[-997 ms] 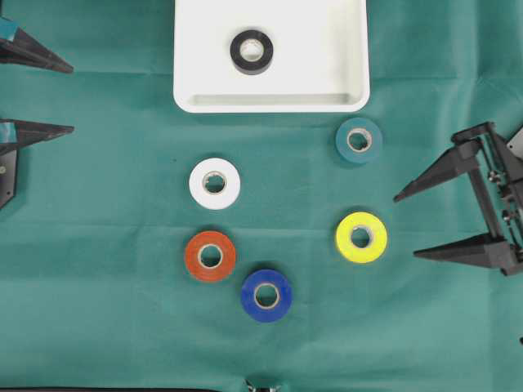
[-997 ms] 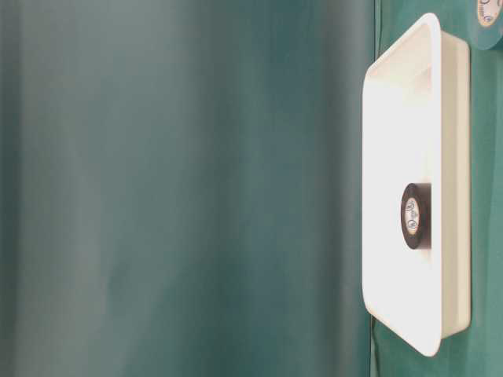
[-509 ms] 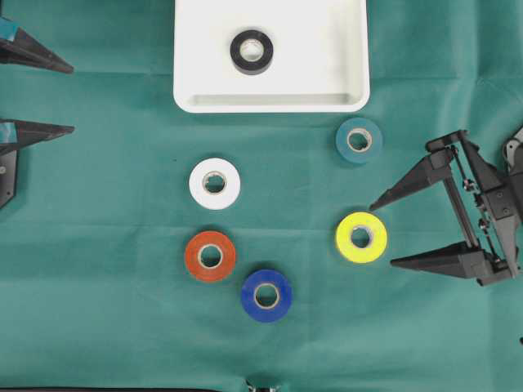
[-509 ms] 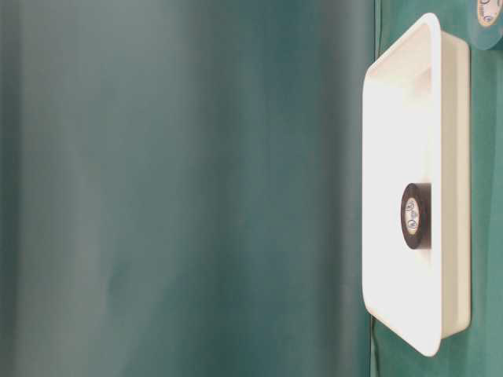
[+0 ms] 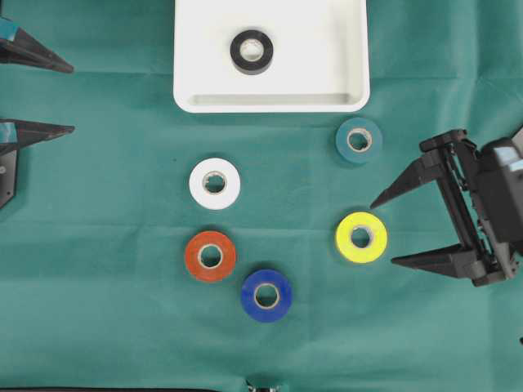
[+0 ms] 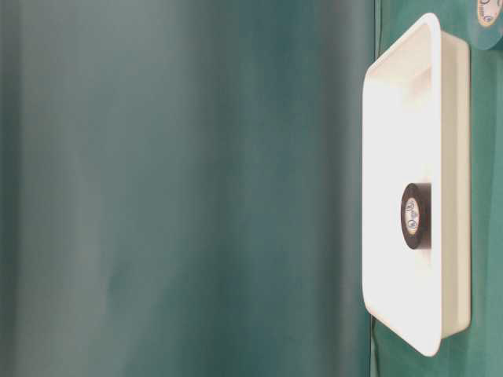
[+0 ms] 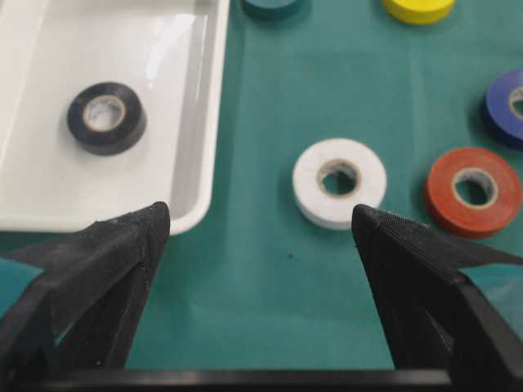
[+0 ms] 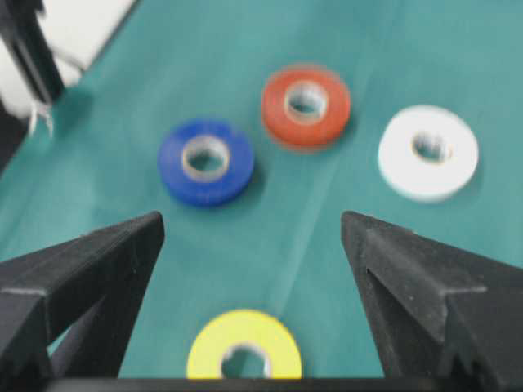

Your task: Pick up the tape from a random location and place it into the white case.

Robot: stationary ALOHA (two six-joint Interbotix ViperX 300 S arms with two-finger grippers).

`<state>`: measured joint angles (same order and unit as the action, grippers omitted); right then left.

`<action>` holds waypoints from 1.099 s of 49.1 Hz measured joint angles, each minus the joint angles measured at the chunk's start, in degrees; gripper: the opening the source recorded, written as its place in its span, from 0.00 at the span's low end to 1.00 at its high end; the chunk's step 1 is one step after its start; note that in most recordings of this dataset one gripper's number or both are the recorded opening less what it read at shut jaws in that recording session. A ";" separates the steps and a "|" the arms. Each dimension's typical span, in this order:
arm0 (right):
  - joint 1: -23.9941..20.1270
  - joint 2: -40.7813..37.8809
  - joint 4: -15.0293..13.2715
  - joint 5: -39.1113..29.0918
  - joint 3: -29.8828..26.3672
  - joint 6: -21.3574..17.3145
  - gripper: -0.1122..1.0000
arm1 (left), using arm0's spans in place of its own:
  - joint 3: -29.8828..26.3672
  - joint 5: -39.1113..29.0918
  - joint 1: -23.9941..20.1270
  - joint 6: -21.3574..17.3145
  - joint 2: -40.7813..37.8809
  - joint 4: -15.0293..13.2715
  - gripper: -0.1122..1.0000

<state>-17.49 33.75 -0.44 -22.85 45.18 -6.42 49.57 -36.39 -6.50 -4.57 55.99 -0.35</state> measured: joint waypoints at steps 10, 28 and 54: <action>0.09 -4.31 -0.70 -13.45 -6.24 -1.58 0.93 | 0.09 0.70 0.00 0.00 0.09 -0.09 0.98; 0.00 -9.84 -3.16 -35.33 -17.67 -4.57 0.93 | 0.09 1.41 0.00 0.00 0.00 -0.09 0.98; 0.00 -12.48 -3.34 -39.29 -20.39 -4.83 0.93 | 0.35 1.49 0.00 0.00 0.00 -0.09 0.98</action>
<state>-17.49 21.27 -3.78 -62.14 24.79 -11.25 49.92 -34.89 -6.50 -4.57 55.99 -0.44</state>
